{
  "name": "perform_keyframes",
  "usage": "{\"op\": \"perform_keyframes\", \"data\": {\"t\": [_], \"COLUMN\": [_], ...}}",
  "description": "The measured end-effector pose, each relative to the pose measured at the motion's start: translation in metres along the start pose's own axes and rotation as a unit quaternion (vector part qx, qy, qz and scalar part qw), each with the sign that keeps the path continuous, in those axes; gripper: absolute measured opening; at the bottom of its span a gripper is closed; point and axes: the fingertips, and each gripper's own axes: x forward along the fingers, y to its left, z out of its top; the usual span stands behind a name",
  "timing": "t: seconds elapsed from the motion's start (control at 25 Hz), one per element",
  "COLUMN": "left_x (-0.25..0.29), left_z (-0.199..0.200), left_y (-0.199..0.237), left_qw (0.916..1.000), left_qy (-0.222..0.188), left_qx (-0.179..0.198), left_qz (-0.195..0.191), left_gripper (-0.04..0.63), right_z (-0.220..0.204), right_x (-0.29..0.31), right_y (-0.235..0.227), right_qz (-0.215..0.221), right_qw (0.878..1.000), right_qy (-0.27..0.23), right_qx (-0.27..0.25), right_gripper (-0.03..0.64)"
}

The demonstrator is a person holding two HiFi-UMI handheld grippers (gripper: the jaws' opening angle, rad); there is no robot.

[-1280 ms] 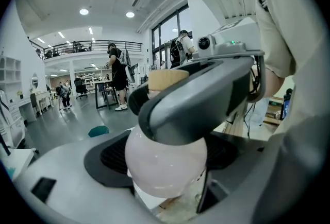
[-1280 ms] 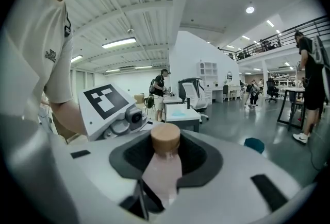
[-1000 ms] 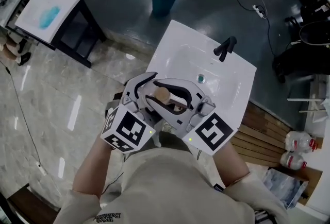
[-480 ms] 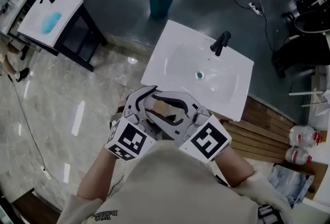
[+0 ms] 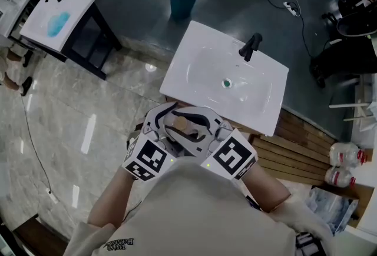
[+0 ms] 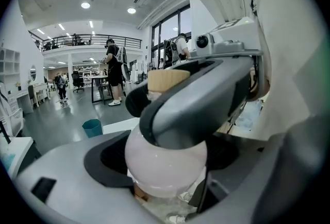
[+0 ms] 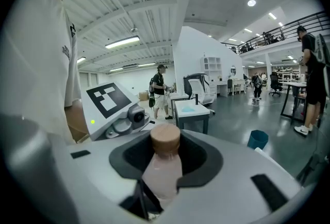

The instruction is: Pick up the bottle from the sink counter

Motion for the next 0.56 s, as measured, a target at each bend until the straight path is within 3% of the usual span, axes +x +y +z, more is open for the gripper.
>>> {"op": "perform_keyframes", "data": {"t": [0.56], "left_x": [-0.003], "left_z": [0.014], "left_y": [0.008], "left_qw": [0.9998], "left_qy": [0.003], "left_qx": [0.018], "left_qz": [0.007], "left_gripper": [0.391], "right_z": [0.014], "right_x": [-0.004], "right_y": [-0.007], "right_qz": [-0.009], "right_qw": [1.000], "right_qy": [-0.021], "right_qx": [-0.001], "right_gripper": [0.107]}}
